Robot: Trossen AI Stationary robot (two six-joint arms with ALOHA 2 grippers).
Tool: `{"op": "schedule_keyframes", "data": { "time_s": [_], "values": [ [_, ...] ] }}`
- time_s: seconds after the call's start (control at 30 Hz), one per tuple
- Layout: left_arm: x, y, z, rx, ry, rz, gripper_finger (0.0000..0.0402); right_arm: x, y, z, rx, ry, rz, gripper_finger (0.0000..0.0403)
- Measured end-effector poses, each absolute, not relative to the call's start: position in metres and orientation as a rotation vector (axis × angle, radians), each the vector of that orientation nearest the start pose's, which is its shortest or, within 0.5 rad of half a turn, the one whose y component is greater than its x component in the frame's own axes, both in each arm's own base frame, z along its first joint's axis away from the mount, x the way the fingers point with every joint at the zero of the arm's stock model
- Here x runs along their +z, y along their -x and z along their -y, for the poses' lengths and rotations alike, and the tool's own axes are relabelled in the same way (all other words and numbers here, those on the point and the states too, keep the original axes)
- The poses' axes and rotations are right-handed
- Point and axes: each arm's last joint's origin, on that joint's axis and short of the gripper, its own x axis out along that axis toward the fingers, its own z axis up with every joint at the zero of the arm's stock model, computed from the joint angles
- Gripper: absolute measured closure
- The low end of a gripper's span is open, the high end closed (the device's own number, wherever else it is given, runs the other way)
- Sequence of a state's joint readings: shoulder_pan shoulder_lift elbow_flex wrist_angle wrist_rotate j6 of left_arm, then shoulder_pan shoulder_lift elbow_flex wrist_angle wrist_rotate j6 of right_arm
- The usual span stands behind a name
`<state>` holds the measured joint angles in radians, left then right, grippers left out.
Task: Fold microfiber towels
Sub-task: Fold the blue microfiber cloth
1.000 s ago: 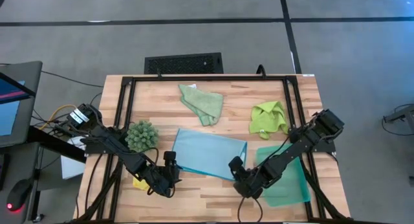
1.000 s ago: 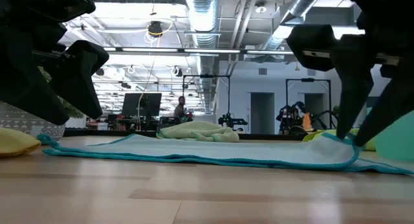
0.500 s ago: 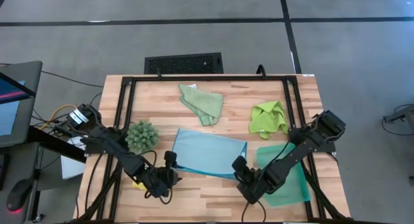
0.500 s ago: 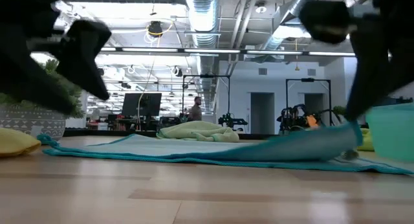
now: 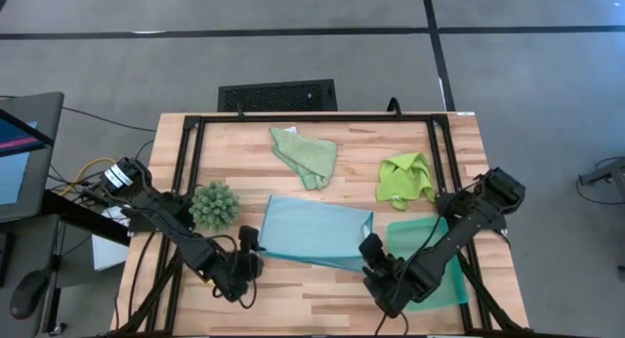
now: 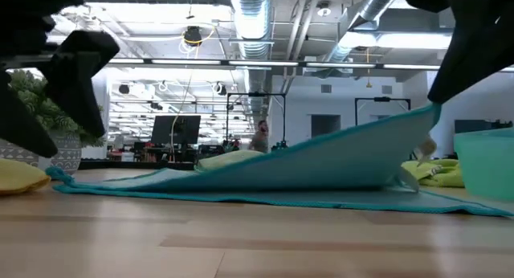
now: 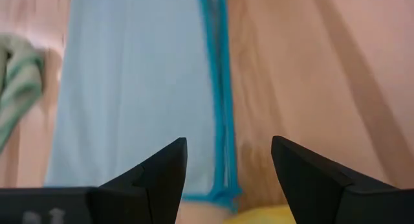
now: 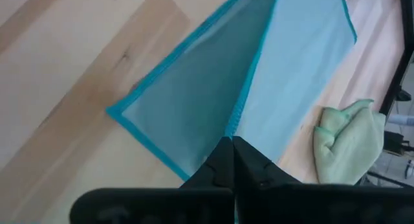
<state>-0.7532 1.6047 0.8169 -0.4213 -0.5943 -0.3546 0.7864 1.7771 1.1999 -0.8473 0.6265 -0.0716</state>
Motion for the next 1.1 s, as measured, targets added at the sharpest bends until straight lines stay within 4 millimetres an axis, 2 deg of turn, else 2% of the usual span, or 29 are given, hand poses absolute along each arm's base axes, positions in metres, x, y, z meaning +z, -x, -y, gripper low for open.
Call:
{"op": "schedule_keyframes", "data": {
  "time_s": [0.23,0.57,0.77,1.0,1.1],
  "values": [
    [0.148,-0.209,0.174,0.055,-0.415,-0.984,0.0182,0.19,-0.231,-0.22,0.208,0.972,-1.14,0.0399],
    [0.149,-0.21,0.175,0.05,-0.401,-0.973,0.0183,0.201,-0.225,-0.219,0.194,0.927,-1.117,0.0394],
    [0.15,-0.212,0.177,0.036,-0.396,-0.951,0.0214,0.201,-0.223,-0.218,0.188,0.966,-1.128,0.0399],
    [0.15,-0.213,0.178,0.015,-0.378,-0.958,0.0252,0.224,-0.226,-0.223,0.173,0.959,-1.069,0.0397],
    [0.15,-0.214,0.179,0.012,-0.368,-0.945,0.0262,0.227,-0.226,-0.225,0.192,0.92,-1.072,0.0398]
  ]
}}
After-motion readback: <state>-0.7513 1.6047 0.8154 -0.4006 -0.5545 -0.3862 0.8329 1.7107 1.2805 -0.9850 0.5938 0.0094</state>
